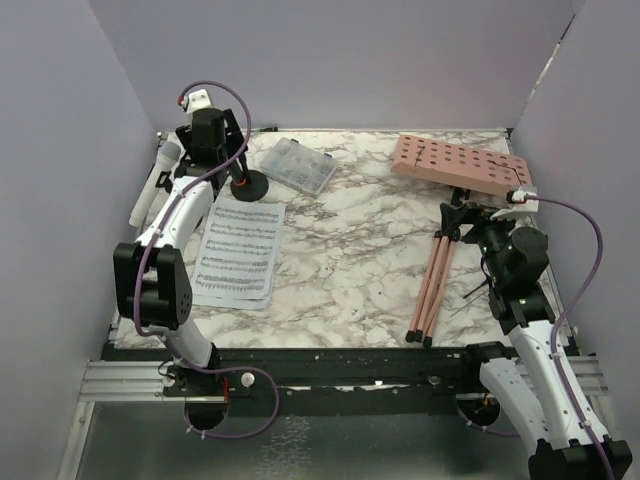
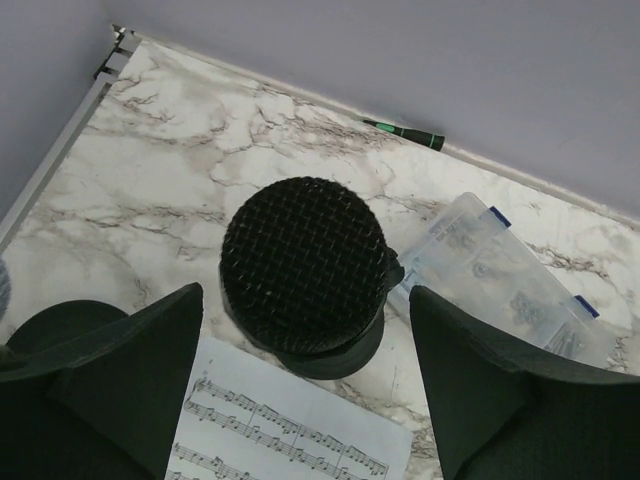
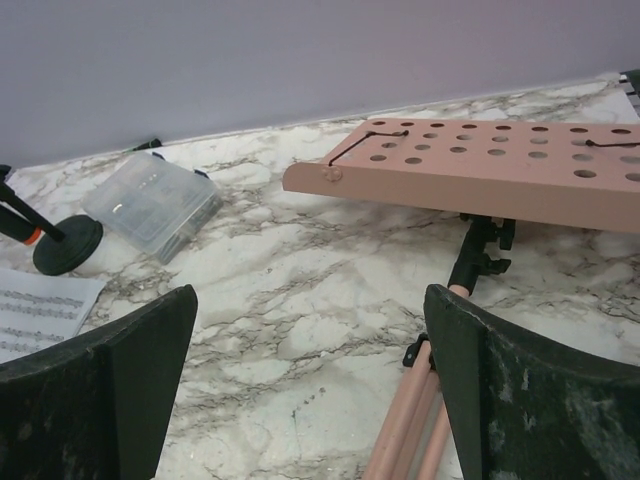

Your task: Pack up the instrument practice props

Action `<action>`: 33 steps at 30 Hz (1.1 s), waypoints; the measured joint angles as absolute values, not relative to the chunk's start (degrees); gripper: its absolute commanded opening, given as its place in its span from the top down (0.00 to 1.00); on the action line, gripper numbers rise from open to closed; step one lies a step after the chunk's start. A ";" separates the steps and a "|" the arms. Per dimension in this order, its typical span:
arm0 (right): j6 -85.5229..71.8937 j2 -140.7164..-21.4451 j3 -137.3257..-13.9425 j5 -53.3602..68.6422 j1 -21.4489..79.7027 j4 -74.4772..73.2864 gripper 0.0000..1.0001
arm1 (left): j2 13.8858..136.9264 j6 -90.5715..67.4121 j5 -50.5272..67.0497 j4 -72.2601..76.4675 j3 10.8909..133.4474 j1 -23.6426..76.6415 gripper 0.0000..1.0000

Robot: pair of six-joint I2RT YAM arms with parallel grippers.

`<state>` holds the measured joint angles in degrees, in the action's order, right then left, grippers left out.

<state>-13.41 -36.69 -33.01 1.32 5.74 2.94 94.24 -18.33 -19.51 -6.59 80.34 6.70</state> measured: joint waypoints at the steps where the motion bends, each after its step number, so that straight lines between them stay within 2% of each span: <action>1: -13.28 -36.84 -33.01 1.32 5.74 2.96 0.00 | 95.24 -18.28 -19.20 -6.24 80.77 6.70 0.20; 5: -12.19 -37.60 -33.01 1.32 5.74 2.90 0.00 | 98.52 -17.85 -18.24 -4.78 82.41 6.59 0.31; 7: -11.77 -37.80 -33.01 1.37 5.74 2.87 0.00 | 99.33 -17.17 -18.24 -4.21 82.98 6.52 0.41; 11: -11.33 -37.87 -33.01 1.61 5.74 2.85 0.01 | 99.90 -14.76 -18.20 -3.75 84.40 6.48 0.67; 15: -11.22 -37.87 -33.01 2.57 5.74 2.70 0.01 | 100.22 -11.84 -18.06 -3.60 84.90 6.42 0.83; 22: -10.13 -37.89 -33.04 5.96 5.74 2.04 0.01 | 100.22 -7.49 -13.15 -4.89 86.35 6.48 0.95; 33: -9.34 -35.97 -33.06 9.02 5.74 2.13 0.01 | 98.70 -3.64 -4.16 -10.52 93.38 10.33 1.00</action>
